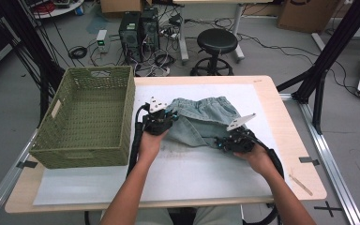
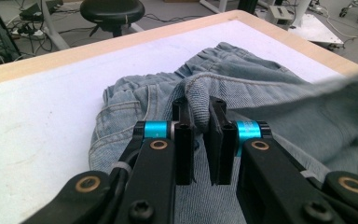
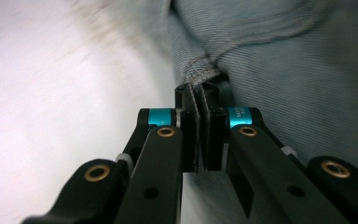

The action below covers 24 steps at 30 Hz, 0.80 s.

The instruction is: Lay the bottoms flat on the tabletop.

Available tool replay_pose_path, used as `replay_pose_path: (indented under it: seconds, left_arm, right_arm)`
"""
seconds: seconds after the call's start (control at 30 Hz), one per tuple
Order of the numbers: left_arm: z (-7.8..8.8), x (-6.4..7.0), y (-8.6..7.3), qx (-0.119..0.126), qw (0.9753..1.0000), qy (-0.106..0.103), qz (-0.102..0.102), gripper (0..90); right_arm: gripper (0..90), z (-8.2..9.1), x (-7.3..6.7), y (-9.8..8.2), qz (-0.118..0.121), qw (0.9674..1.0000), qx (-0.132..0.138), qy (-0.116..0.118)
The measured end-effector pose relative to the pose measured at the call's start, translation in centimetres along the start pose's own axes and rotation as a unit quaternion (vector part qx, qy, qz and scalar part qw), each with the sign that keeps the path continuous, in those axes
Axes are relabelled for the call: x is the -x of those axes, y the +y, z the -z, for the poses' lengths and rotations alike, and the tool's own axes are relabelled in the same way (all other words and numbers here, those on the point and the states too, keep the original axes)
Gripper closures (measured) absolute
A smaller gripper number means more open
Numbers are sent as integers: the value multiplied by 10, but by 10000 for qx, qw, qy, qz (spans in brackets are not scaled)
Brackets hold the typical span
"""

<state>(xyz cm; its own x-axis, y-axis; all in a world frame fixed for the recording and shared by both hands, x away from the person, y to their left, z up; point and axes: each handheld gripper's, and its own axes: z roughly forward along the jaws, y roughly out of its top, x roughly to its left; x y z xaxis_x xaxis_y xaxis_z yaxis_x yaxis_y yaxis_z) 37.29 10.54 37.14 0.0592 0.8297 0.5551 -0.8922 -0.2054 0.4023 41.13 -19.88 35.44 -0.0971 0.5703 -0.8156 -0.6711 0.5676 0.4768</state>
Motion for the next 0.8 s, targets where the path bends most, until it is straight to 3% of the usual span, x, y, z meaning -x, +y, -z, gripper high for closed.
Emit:
replay_pose_path:
  seconds: [0.03, 0.07, 0.1, 0.13, 0.17, 0.27, 0.33, 0.43, 0.57, 0.67, 0.73, 0.77, 0.8]
  left_arm:
    - [0, 0, -1, -21, 10000, -20, 4, 822]
    - [-1, 2, -1, -17, 10000, -41, -7, 822]
    - [-1, 2, -1, -17, 10000, -41, -7, 822]
    - [-1, 3, -1, -23, 10000, -51, -18, 822]
    - [-1, 3, -1, -23, 10000, -51, -18, 822]
    - [-4, 6, -3, -71, 9999, -63, -81, 822]
    - [-5, 7, -3, -88, 9999, -66, -108, 822]
    - [-7, 9, -4, -93, 9998, -35, -151, 822]
    - [-5, 4, -3, -90, 9998, 67, -132, 822]
    - [-4, 1, -3, -95, 9998, 128, -109, 822]
    - [-4, 1, -3, -87, 9998, 128, -101, 822]
    - [-4, 1, -2, -76, 9998, 133, -116, 822]
    - [-4, 2, -2, -53, 9998, 139, -113, 822]
  right_arm:
    - [886, 0, 0, 0, 0, 10000, 0, 0]
    - [886, 1, 2, 1, -11, 9993, 68, -369]
    - [886, 1, 2, 1, -11, 9993, 68, -369]
    - [885, -1, 5, 4, -27, 9970, 152, -762]
    - [886, -2, 6, 5, -3, 9951, 182, -973]
    - [884, -8, 14, 8, -55, 9894, 203, -1436]
    - [869, -15, 17, 8, 14, 9851, 21, -1719]
    - [789, -20, 15, 8, 40, 9851, -143, -1711]
    - [731, -3, 3, 6, 33, 9909, 302, -1313]
    - [732, 14, -8, 0, 140, 9911, 711, -1117]
    - [732, 18, -12, -2, 174, 9913, 784, -1043]
    - [733, 20, -15, -4, 234, 9919, 838, -922]
    - [734, 20, -23, -9, 290, 9940, 850, -619]
